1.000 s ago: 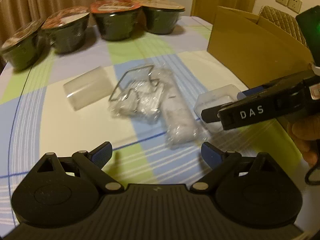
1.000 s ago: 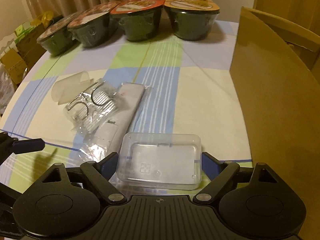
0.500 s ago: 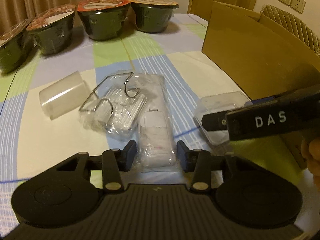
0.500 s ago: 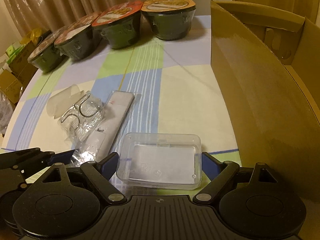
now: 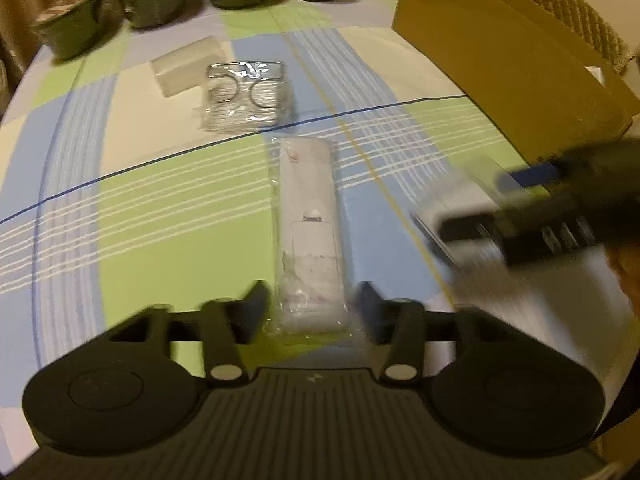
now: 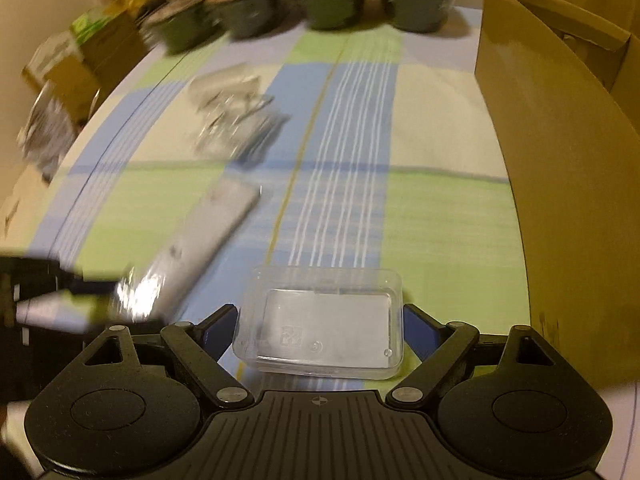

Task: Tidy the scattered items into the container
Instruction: 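Grasp the white bagged item with the left gripper while the right holds the tray, then carry the white bagged item and clear tray over the cardboard box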

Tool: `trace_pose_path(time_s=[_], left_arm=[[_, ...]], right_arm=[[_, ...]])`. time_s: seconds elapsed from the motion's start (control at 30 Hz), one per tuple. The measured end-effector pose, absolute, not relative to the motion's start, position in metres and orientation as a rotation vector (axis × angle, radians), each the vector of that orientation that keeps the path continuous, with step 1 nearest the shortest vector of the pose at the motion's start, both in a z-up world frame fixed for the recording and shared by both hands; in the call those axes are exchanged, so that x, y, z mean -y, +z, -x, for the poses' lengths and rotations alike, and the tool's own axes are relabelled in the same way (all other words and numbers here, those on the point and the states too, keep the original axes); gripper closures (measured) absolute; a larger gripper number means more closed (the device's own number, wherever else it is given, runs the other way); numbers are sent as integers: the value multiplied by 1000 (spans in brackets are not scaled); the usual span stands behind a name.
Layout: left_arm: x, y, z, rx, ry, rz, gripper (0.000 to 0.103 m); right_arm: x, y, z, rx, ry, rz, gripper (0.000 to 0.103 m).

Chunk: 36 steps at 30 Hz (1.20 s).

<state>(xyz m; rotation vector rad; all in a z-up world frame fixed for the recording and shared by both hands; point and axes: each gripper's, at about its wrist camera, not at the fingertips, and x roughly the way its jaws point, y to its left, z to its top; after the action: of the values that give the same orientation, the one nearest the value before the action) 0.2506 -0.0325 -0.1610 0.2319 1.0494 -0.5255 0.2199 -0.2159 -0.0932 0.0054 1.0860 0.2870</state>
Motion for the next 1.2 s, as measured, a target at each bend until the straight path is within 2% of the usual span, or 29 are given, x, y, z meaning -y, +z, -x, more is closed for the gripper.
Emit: trace_pose_path(time_s=[0.03, 0.2, 0.3, 0.4, 0.43, 0.47, 0.87, 1.2], left_arm=[[33, -159, -250, -1036, -507, -242, 33], [44, -160, -264, -1014, -491, -259, 33], [53, -168, -274, -1040, -504, -272, 38], [57, -172, -276, -1043, -522, -304, 49], [57, -171, -277, -1046, -522, -301, 64], [57, -169, -277, -1048, -522, -300, 69], [51, -165, -242, -1067, -543, -302, 70], [44, -146, -213, -1057, -523, -249, 70]], right_arm=[[216, -93, -212, -1085, 286, 6, 14], [219, -94, -191, -1076, 261, 40, 14], [223, -96, -188, -1072, 256, 53, 14], [227, -98, -188, -1071, 267, 52, 14], [227, -98, -189, -1068, 271, 58, 14], [228, -98, -189, -1065, 274, 62, 14], [231, -103, -189, -1080, 258, 39, 15], [231, -73, -170, -1033, 261, 19, 15]])
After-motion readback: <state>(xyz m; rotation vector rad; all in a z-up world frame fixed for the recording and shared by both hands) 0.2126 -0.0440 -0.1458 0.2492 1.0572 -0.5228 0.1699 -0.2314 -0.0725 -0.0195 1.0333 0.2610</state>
